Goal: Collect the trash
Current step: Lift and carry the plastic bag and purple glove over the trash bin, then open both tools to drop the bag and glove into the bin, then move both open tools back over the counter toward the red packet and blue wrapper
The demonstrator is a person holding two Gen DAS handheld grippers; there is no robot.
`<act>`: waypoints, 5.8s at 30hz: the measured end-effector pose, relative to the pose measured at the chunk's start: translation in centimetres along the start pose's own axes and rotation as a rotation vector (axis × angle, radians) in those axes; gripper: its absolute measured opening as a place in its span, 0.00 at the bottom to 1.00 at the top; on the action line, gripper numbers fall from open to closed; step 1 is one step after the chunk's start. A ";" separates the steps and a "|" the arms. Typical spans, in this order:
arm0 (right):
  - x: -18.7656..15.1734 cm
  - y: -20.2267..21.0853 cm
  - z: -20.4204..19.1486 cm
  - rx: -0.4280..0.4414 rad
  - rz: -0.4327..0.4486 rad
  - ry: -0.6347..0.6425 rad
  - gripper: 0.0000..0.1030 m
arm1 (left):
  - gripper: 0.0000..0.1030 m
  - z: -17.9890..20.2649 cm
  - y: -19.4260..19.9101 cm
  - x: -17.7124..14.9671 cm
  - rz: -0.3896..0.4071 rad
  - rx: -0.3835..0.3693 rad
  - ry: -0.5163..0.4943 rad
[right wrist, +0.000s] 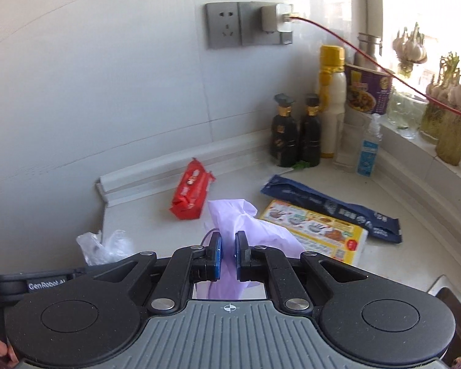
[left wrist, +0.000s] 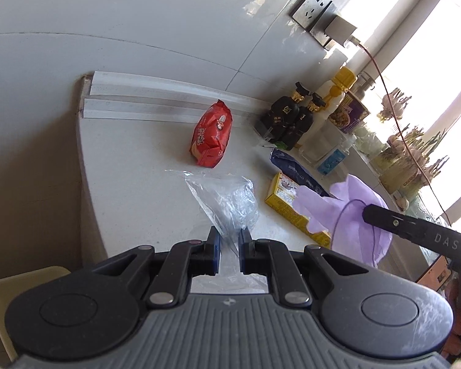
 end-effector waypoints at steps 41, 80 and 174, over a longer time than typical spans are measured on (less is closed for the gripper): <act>-10.2 -13.0 -26.6 0.370 -0.412 0.449 0.06 | 0.10 -21.9 1.7 -12.3 -0.170 0.287 0.538; -15.3 -25.2 -28.2 0.217 -0.688 0.549 0.21 | 0.55 -28.0 -7.8 -17.1 -0.370 0.374 0.677; 5.3 -10.8 11.0 -0.009 0.027 0.043 0.96 | 0.99 4.1 -9.6 9.2 -0.030 0.330 -0.173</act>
Point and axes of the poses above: each gripper's, at about its wrist camera, not at the fingertips, and y roughly against the way its jaws point, z to its right, x to its top, the point moved 6 cm from there along -y, roughly the way its jaws point, and after that the axes turned 12 degrees about -z, right-handed, at the moved point
